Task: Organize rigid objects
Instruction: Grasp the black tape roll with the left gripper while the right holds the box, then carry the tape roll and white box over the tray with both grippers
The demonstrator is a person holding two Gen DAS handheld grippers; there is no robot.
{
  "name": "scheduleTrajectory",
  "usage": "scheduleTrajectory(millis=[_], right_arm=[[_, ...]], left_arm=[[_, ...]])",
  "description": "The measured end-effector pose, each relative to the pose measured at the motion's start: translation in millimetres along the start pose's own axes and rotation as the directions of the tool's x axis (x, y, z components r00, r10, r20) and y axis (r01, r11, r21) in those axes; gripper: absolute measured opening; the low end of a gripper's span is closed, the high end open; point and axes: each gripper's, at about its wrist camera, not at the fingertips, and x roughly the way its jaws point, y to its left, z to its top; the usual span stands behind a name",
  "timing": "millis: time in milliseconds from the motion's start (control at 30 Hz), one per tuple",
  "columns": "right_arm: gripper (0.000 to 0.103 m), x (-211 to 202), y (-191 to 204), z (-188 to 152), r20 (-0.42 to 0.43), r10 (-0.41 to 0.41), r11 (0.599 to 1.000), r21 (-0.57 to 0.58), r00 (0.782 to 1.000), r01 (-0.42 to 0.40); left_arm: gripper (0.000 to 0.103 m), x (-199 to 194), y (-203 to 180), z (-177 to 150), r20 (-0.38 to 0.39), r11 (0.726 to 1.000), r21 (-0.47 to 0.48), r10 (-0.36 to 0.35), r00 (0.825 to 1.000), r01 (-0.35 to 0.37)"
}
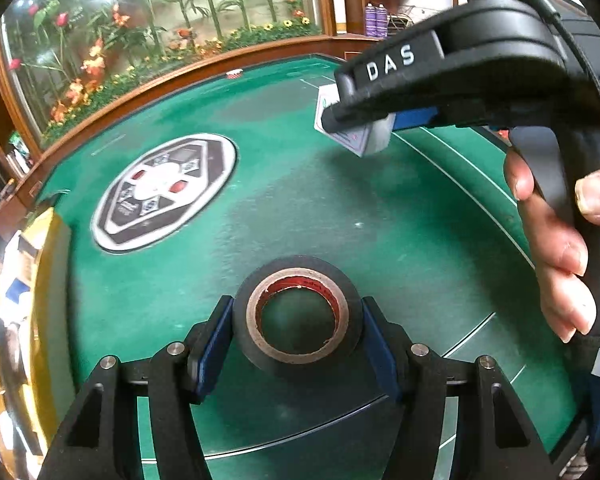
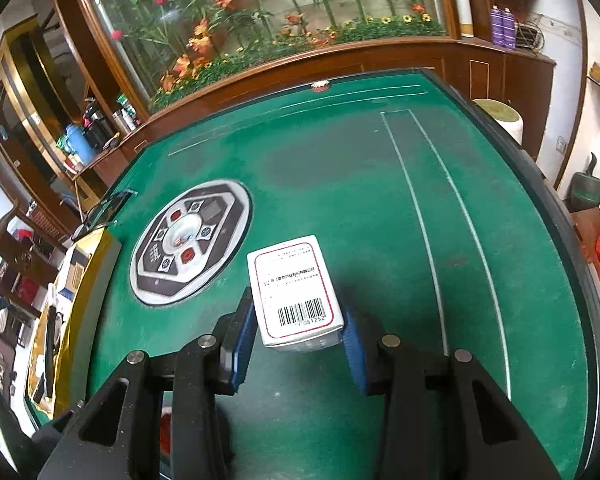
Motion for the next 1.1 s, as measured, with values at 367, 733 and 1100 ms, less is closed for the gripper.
scheduleTrajectory(millis=[367, 733, 1100], right_arm=[[0.038, 7.2, 12.5, -6.3, -0.019, -0.003, 0.999, -0.046, 1.0, 0.002], [0.038, 11.2, 18.7, -10.4, -0.021, -0.013, 0.998, -0.069, 1.0, 0.011], [0.038, 9.8, 50.6, -19.0, -0.022, 0.041, 0.991, -0.127, 0.999, -0.043]], left_arm=[[0.066, -8.3, 12.2, -4.1, 0.038, 0.998, 0.007, 0.056, 0.998, -0.056], [0.066, -20.6, 23.7, -5.5, 0.07, 0.997, -0.012, 0.073, 0.995, -0.072], [0.066, -53.4, 64.2, -6.2, 0.136, 0.991, -0.115, 0.085, 0.987, -0.07]])
